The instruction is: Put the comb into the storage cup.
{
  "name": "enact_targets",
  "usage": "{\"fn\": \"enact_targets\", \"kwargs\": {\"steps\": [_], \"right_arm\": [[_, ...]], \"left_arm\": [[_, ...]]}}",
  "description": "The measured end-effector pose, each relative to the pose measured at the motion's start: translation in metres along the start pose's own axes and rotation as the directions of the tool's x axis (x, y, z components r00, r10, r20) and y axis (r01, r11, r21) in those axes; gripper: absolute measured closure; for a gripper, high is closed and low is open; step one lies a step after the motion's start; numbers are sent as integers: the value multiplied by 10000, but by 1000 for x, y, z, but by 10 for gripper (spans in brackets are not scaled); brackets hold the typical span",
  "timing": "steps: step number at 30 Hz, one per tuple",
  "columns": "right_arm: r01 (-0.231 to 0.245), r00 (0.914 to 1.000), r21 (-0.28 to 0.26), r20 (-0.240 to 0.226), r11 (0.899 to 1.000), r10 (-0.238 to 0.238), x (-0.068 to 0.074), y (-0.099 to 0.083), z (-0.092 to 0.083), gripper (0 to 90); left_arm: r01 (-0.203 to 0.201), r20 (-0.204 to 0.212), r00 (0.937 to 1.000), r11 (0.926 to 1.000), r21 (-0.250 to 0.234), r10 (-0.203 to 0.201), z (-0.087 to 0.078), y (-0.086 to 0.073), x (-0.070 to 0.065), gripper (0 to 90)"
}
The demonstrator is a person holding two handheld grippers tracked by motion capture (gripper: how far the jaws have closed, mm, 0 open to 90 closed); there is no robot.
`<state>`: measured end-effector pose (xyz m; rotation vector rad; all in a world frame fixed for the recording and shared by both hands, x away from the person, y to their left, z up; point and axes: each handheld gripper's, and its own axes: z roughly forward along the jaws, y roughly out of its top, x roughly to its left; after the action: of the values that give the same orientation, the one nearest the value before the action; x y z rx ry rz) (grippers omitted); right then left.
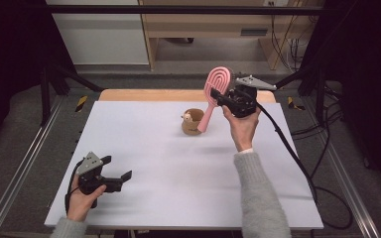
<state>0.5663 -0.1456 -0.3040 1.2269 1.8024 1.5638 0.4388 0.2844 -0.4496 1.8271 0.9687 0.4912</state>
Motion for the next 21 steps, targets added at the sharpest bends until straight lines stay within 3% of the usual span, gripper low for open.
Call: {"fn": "enact_targets", "kwargs": {"steps": [21], "right_arm": [[-84,9992,-138,387,9999,89,-4,14,16,634]], "left_arm": [[6,22,10000,10000,0,-6,0,-1,1,1]]}}
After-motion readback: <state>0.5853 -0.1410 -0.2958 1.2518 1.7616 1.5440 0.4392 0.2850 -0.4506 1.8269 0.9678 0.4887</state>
